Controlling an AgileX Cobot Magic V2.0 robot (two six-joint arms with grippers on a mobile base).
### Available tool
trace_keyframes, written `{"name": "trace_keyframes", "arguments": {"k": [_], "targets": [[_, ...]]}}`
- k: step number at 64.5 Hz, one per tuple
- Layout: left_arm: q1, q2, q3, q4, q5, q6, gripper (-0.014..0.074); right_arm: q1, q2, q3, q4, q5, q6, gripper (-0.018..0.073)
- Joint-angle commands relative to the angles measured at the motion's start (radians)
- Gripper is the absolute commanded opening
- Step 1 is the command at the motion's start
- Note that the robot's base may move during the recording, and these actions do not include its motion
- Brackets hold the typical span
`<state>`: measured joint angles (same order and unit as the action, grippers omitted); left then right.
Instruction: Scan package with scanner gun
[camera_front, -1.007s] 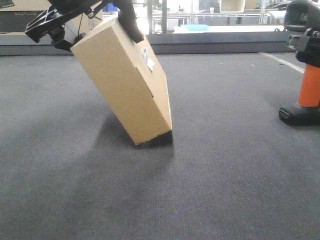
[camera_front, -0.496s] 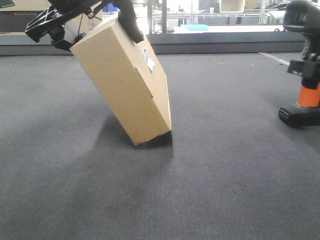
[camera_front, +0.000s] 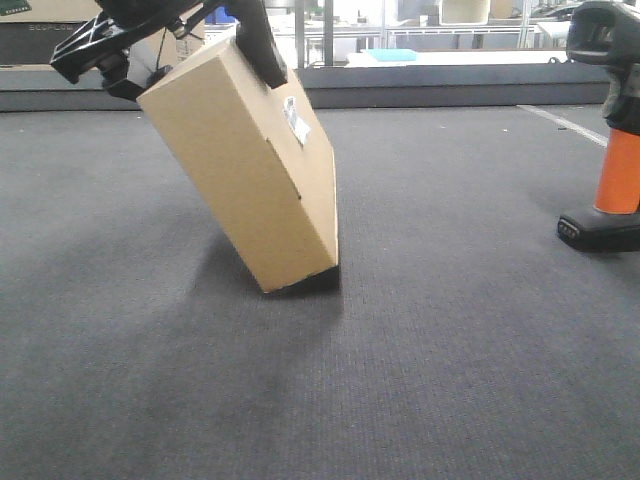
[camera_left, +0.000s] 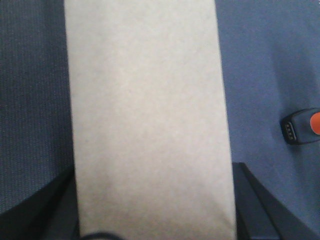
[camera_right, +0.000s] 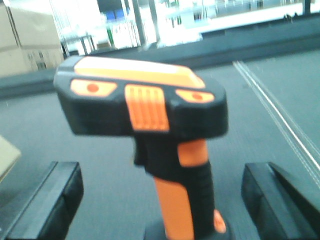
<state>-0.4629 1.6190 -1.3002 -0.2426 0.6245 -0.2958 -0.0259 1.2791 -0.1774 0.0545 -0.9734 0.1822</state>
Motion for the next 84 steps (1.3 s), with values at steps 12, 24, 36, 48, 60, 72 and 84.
{"name": "trace_keyframes", "arguments": {"k": [12, 24, 36, 48, 60, 72, 84], "targets": [[0.002, -0.007, -0.009, 0.09, 0.04, 0.033, -0.0111, -0.001, -0.301, 0.006, -0.006, 0.397, -0.084, 0.0141], [0.002, -0.019, -0.009, 0.18, 0.107, 0.035, -0.0111, -0.001, -0.483, 0.006, -0.006, 0.511, -0.106, -0.0167], [0.002, -0.091, 0.01, 0.28, 0.126, 0.035, -0.0111, -0.001, -0.604, 0.006, -0.008, 0.565, -0.107, -0.0167], [0.045, -0.21, 0.091, 0.352, 0.105, 0.035, -0.0111, -0.001, -0.699, 0.006, -0.008, 0.646, -0.107, -0.0167], [0.21, -0.306, 0.157, 0.355, 0.126, 0.141, -0.0111, -0.001, -0.783, 0.006, -0.008, 0.721, -0.107, -0.0167], [0.429, -0.317, 0.157, 0.255, 0.256, 0.376, -0.0111, -0.001, -0.867, 0.006, -0.008, 0.738, -0.107, -0.0167], [0.59, -0.317, 0.157, 0.084, 0.286, 0.534, -0.0111, -0.001, -0.921, 0.006, -0.008, 0.793, -0.107, -0.0167]]}}
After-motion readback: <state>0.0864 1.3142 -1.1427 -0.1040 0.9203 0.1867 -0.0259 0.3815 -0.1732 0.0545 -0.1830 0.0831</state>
